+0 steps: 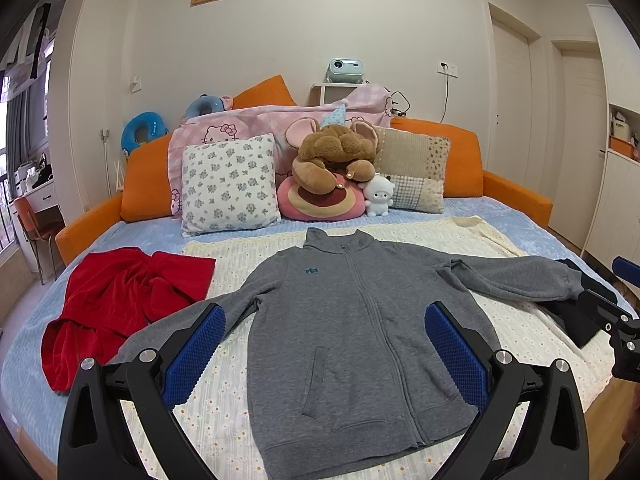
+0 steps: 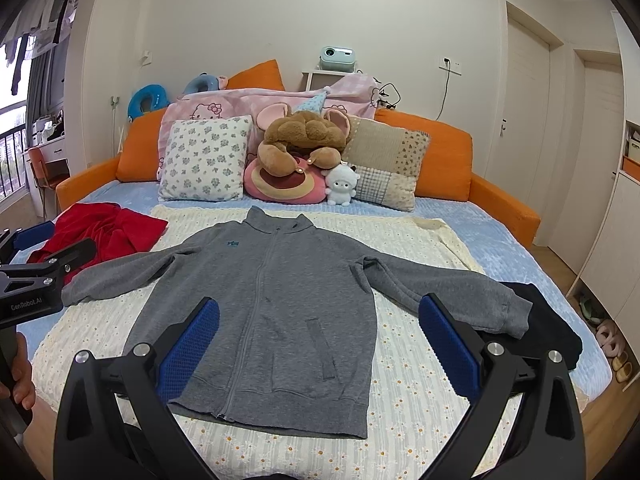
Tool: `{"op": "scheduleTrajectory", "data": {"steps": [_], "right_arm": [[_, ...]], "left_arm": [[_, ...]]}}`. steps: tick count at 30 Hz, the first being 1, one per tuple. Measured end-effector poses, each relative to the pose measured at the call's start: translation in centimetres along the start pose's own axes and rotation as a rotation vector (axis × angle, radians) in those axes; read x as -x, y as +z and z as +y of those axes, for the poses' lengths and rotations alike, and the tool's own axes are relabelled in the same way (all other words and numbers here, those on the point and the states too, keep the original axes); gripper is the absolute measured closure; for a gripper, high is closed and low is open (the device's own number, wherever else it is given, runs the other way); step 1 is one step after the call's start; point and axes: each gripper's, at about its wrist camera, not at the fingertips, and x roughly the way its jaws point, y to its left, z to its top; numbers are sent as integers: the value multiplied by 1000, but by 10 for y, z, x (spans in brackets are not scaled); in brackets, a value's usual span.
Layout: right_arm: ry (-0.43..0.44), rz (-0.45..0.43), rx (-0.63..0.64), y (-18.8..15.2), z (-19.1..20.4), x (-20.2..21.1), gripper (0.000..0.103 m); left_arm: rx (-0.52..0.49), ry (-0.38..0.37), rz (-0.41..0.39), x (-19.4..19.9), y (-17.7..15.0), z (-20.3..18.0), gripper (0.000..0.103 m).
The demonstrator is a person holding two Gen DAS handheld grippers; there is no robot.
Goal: Fold large clothes
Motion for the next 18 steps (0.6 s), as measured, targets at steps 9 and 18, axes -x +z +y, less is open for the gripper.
{"op": "scheduleTrajectory", "data": {"steps": [9, 18], "right_arm": [[1, 2, 1, 1, 0, 1, 4], [-1, 1, 2, 2, 0, 2, 4]], "left_arm": [[0, 0, 1, 0, 0, 1, 2], [2, -2, 4, 1, 1, 1, 2]]}}
